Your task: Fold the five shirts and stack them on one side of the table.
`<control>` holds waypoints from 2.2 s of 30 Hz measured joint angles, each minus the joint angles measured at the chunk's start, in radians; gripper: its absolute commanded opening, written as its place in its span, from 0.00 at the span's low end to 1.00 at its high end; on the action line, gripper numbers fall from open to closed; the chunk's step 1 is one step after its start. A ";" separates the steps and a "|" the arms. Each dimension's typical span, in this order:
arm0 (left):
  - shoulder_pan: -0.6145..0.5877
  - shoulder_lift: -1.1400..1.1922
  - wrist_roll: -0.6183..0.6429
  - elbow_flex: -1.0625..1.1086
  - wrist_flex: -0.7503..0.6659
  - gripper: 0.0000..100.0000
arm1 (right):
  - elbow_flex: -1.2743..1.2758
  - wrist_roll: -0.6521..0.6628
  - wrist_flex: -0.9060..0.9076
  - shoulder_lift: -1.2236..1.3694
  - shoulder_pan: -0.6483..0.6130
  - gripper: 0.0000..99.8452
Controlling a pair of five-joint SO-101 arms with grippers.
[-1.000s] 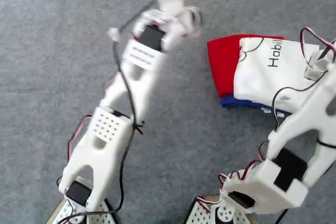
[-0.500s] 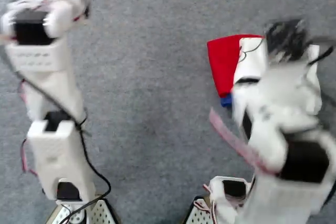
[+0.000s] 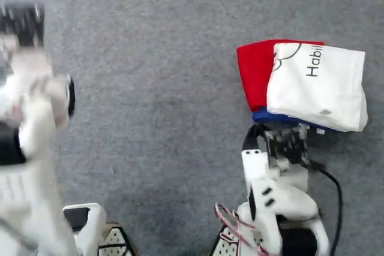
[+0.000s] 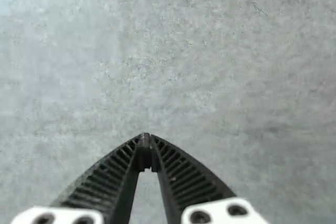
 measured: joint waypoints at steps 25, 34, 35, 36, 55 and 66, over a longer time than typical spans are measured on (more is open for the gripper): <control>-0.166 -0.914 -0.109 1.470 -0.241 0.03 | 0.555 0.000 -0.034 -0.009 0.002 0.02; -0.167 -0.914 -0.109 1.470 -0.219 0.03 | 0.560 0.000 -0.034 -0.009 0.002 0.02; -0.167 -0.914 -0.109 1.470 -0.219 0.03 | 0.560 0.000 -0.034 -0.009 0.002 0.02; -0.167 -0.914 -0.109 1.470 -0.219 0.03 | 0.560 0.000 -0.034 -0.009 0.002 0.02; -0.167 -0.914 -0.109 1.470 -0.219 0.03 | 0.560 0.000 -0.034 -0.009 0.002 0.02; -0.167 -0.914 -0.109 1.470 -0.219 0.03 | 0.560 0.000 -0.034 -0.009 0.002 0.02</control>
